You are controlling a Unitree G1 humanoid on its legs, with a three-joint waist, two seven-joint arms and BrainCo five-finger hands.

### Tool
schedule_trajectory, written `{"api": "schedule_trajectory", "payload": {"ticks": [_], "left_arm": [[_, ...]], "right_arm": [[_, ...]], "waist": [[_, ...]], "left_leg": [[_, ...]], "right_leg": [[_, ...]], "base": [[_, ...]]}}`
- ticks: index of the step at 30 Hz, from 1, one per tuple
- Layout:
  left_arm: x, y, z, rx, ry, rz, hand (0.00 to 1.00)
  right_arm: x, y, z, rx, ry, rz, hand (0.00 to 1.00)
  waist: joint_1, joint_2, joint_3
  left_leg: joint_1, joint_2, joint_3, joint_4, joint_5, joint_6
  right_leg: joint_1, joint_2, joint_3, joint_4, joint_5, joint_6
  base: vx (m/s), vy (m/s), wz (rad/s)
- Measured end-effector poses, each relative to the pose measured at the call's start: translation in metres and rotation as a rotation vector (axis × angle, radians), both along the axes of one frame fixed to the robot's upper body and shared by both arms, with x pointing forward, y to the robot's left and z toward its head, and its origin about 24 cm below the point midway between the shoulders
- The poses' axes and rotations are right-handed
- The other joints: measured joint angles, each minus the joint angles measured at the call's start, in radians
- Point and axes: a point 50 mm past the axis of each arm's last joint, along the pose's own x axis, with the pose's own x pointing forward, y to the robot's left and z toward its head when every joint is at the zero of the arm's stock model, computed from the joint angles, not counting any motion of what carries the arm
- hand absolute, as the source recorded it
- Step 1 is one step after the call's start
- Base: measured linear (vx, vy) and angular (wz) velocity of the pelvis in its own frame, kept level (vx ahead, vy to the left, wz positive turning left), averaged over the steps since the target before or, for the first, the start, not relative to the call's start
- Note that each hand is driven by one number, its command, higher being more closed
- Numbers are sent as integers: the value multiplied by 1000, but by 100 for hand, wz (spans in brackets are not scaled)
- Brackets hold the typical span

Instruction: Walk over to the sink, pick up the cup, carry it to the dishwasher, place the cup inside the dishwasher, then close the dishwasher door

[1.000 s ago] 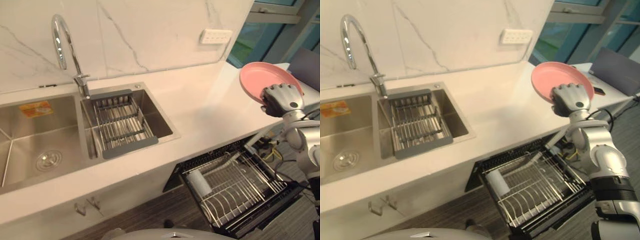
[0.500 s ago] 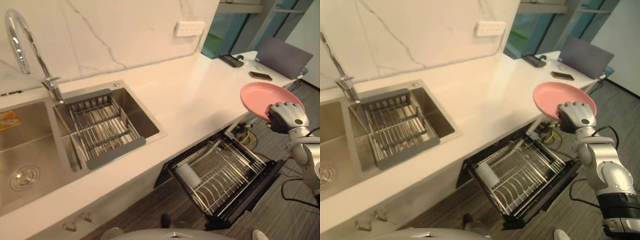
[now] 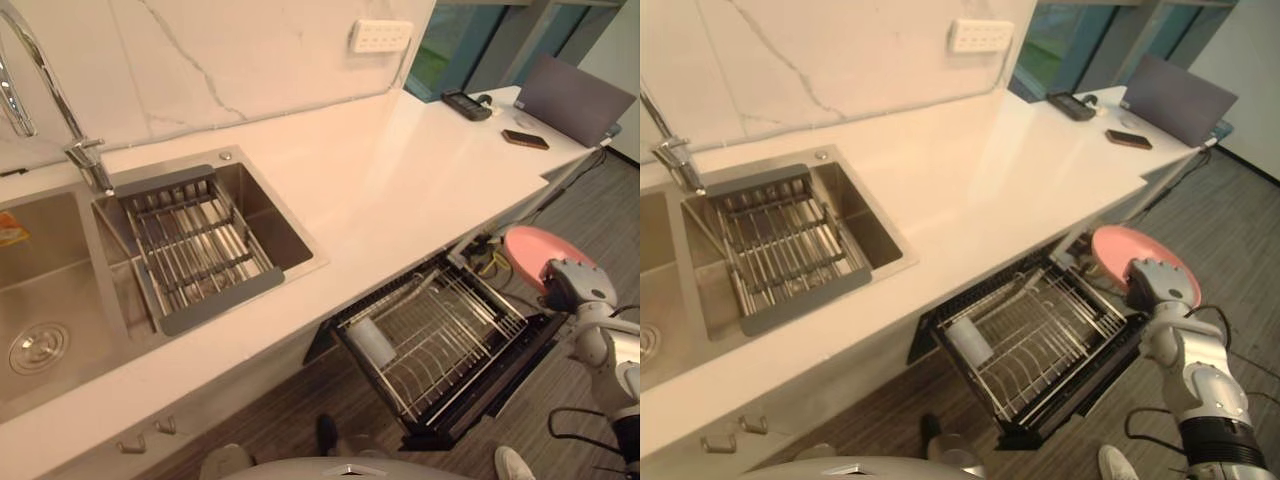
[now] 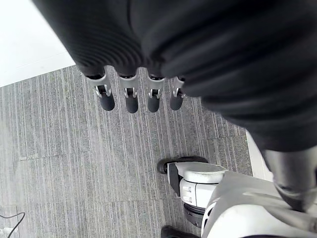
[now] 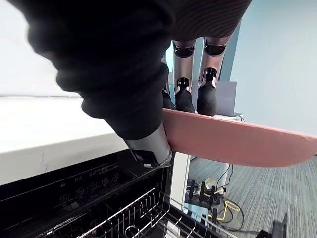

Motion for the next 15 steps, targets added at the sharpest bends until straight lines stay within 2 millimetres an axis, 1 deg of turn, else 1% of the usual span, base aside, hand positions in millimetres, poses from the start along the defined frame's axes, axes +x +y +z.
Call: {"api": "schedule_trajectory", "payload": {"ticks": [2,6,8,10,12,13,15], "left_arm": [[3,1,0,1,-5,-2,0],[5,-2,0,-15,-20,48,0],[6,-4,0,-28,-29,82,0],[8,-4,-1,-30,-36,85,0],[11,-4,-1,-29,-44,83,0],[11,-4,-1,-30,-45,82,0],[15,-4,-1,-33,-54,80,0]], "right_arm": [[-4,-1,-12,28,29,-24,100],[-7,-1,-24,58,60,-47,100],[-7,2,-30,78,69,-46,100],[-9,5,-41,105,98,-65,100],[-14,6,-58,136,152,-90,100],[-16,7,-63,148,161,-103,100],[-21,9,-76,170,203,-126,100]], "waist": [[4,1,3],[11,9,16],[14,12,24],[17,14,33],[25,17,44],[28,19,47],[31,33,62]], "left_leg": [[-4,-1,-8,2,1,2],[-10,-2,-30,12,2,3],[-12,-2,-38,14,3,5],[-14,-2,-48,16,5,8],[-16,-5,-58,17,8,11],[-18,-6,-60,17,9,11],[-33,-13,-78,23,11,14]], "right_leg": [[1,0,-9,2,0,0],[1,-1,-18,12,-1,1],[1,-2,-22,17,-1,3],[1,-3,-31,22,-4,4],[-1,-6,-41,34,-17,-3],[-2,-6,-42,36,-18,-3],[-11,-14,-59,51,-25,1]], "base": [[21,-9,11],[13,2,8],[-8,0,7],[-21,-9,12],[-23,-5,13],[-22,-3,14],[-20,5,20]]}}
